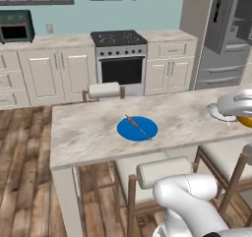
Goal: Pick up the orange and tangerine from the fridge and place one fruit on each plate on the dining counter.
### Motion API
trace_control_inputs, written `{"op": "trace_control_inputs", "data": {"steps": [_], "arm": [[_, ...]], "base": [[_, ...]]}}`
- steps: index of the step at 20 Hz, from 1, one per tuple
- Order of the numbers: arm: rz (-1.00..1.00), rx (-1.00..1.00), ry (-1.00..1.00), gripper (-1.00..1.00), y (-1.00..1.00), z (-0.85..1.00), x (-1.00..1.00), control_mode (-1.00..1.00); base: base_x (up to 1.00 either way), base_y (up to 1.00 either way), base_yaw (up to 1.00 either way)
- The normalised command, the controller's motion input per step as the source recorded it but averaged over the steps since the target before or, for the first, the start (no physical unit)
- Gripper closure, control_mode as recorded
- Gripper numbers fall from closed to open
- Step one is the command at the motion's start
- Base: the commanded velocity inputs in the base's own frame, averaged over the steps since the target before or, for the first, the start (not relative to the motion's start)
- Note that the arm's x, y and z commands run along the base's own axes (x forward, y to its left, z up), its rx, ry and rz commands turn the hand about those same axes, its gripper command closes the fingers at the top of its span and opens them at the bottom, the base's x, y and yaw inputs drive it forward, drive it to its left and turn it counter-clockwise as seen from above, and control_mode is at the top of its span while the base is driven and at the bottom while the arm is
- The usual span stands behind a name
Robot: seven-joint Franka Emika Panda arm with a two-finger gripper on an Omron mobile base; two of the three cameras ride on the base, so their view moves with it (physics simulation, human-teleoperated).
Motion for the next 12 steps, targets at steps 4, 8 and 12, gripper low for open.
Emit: {"op": "trace_control_inputs", "data": {"steps": [4,8,12], "arm": [[0.0,0.0,0.0,1.0,0.0,0.0,0.0,1.0],[-0.07,0.0,0.1,1.0,0.02,-0.09,0.5,-1.0],[0.01,0.0,0.33,1.0,0.0,-0.44,1.0,-1.0]], "base": [[0.93,0.45,-0.4],[0.5,0.13,-0.13],[0.0,0.0,0.0]]}}
